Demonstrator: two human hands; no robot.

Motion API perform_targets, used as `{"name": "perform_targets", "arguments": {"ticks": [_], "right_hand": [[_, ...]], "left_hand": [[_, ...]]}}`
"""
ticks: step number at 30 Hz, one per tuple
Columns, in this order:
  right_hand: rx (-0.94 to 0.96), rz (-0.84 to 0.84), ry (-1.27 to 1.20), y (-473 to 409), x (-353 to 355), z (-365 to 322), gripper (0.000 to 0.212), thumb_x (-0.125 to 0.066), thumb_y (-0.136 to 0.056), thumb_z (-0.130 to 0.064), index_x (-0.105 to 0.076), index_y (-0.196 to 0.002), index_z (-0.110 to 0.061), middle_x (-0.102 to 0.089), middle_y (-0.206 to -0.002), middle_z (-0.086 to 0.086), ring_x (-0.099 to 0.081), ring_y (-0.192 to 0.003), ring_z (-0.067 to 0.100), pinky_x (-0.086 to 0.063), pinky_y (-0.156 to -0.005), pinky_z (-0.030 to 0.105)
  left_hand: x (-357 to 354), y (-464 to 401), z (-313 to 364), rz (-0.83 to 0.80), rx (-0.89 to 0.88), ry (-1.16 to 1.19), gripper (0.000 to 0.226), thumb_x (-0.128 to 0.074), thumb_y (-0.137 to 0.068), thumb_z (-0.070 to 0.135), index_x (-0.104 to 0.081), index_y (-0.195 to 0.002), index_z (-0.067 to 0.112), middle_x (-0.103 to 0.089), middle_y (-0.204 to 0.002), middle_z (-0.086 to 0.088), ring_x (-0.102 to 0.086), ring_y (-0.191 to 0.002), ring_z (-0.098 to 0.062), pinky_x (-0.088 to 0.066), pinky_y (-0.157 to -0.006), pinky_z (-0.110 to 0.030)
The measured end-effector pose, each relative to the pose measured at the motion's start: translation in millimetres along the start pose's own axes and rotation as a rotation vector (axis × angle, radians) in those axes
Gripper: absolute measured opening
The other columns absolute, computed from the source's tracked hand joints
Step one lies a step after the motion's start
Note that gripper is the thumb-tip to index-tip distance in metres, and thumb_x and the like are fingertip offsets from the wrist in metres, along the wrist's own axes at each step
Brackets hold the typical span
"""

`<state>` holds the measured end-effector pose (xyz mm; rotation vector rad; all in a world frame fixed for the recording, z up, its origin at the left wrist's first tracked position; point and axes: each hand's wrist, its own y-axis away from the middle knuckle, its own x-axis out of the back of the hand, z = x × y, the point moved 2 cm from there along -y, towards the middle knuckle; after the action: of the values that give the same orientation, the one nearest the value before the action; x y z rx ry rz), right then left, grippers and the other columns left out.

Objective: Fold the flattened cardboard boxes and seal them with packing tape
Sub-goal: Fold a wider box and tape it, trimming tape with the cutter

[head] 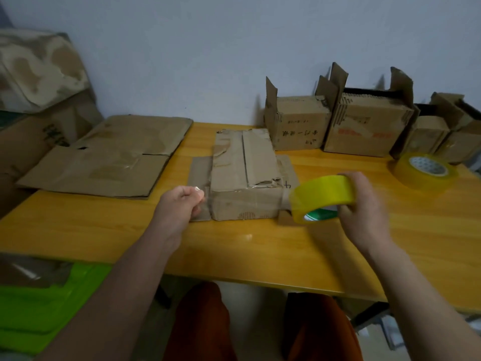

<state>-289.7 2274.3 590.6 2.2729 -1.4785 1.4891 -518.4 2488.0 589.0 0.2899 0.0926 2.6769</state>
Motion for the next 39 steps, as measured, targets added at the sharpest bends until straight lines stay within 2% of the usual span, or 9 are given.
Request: {"name": "perform_targets", "arguments": {"ticks": [3, 6, 18, 22, 26, 31, 33, 37, 39], "right_hand": [[0.001, 0.032, -0.117, -11.7, 0.2, -4.4, 0.059, -0.056, -0.07, 0.015, -0.051, -0.122, -0.014, -0.053, -0.117, 0.01, -0.05, -0.106, 0.031, -0.047, -0.083, 0.049], [0.015, 0.05, -0.067, -26.0, 1.3, -8.3, 0.059, -0.055, -0.07, 0.018, -0.052, -0.122, -0.01, -0.051, -0.118, 0.013, -0.047, -0.111, 0.032, -0.041, -0.088, 0.039], [0.062, -0.04, 0.121, -65.1, -15.3, -27.0, 0.057, -0.055, -0.078, 0.015, -0.05, -0.126, -0.014, -0.047, -0.113, 0.011, -0.045, -0.106, 0.03, -0.043, -0.079, 0.04], [0.092, -0.081, 0.195, -65.6, -24.2, -25.6, 0.058, -0.056, -0.078, 0.015, -0.049, -0.128, -0.013, -0.047, -0.116, 0.013, -0.044, -0.106, 0.032, -0.034, -0.073, 0.034], [0.07, -0.104, 0.198, -60.7, -31.1, -20.7, 0.058, -0.055, -0.076, 0.017, -0.049, -0.126, -0.012, -0.048, -0.116, 0.015, -0.045, -0.106, 0.032, -0.039, -0.076, 0.036], [0.048, -0.119, 0.167, -56.7, -35.3, -17.3, 0.055, -0.055, -0.076, 0.019, -0.049, -0.122, -0.01, -0.047, -0.112, 0.015, -0.045, -0.104, 0.033, -0.036, -0.074, 0.034], [0.03, -0.12, 0.162, -55.1, -36.5, -16.5, 0.054, -0.055, -0.077, 0.018, -0.049, -0.123, -0.009, -0.047, -0.112, 0.015, -0.045, -0.104, 0.032, -0.034, -0.075, 0.032], [-0.004, -0.124, 0.139, -52.7, -37.4, -16.2, 0.052, -0.055, -0.078, 0.017, -0.048, -0.122, -0.009, -0.048, -0.114, 0.016, -0.046, -0.105, 0.034, -0.035, -0.076, 0.033], [-0.017, -0.134, 0.129, -52.0, -38.4, -18.0, 0.052, -0.054, -0.078, 0.017, -0.048, -0.123, -0.008, -0.048, -0.115, 0.016, -0.046, -0.107, 0.034, -0.036, -0.077, 0.033]], "left_hand": [[-8.8, -6.3, 2.6, 0.034, 0.046, 0.068, 0.017, -0.057, -0.096, 0.015, -0.06, -0.08, 0.01, -0.055, -0.076, -0.003, -0.055, -0.073, -0.016, -0.05, -0.071, -0.025], [-16.7, -13.4, 9.8, 0.065, 0.026, 0.049, 0.019, -0.058, -0.096, 0.015, -0.058, -0.078, 0.009, -0.056, -0.073, -0.004, -0.055, -0.069, -0.014, -0.049, -0.057, -0.017], [-17.1, -56.9, 10.4, 0.068, 0.147, -0.025, 0.017, -0.057, -0.097, 0.014, -0.057, -0.082, 0.007, -0.052, -0.078, -0.004, -0.053, -0.064, -0.015, -0.054, -0.088, -0.041], [-14.8, -57.0, -0.4, 0.033, 0.176, -0.149, 0.019, -0.057, -0.096, 0.018, -0.057, -0.083, 0.005, -0.048, -0.07, -0.007, -0.049, -0.06, -0.021, -0.048, -0.069, -0.034], [-18.8, -56.8, -13.2, 0.026, 0.21, -0.142, 0.019, -0.057, -0.096, 0.021, -0.055, -0.085, 0.005, -0.045, -0.069, -0.008, -0.047, -0.065, -0.023, -0.053, -0.085, -0.047], [-32.4, -51.9, -19.9, 0.036, 0.206, -0.124, 0.031, -0.044, -0.102, 0.026, -0.048, -0.076, 0.01, -0.046, -0.07, -0.007, -0.045, -0.058, -0.021, -0.043, -0.056, -0.031], [-35.1, -53.3, -24.4, 0.044, 0.161, -0.272, 0.032, -0.039, -0.103, 0.032, -0.052, -0.085, 0.01, -0.054, -0.08, -0.008, -0.054, -0.066, -0.023, -0.047, -0.059, -0.031], [-32.4, -53.2, -35.1, 0.045, 0.11, -0.43, 0.045, -0.038, -0.101, 0.04, -0.044, -0.133, 0.01, -0.051, -0.125, -0.011, -0.057, -0.106, -0.032, -0.052, -0.09, -0.045], [-34.3, -46.1, -32.0, 0.202, -0.075, -0.459, 0.036, -0.046, -0.1, 0.025, -0.045, -0.132, 0.007, -0.047, -0.127, -0.011, -0.055, -0.107, -0.027, -0.051, -0.086, -0.036]]}}
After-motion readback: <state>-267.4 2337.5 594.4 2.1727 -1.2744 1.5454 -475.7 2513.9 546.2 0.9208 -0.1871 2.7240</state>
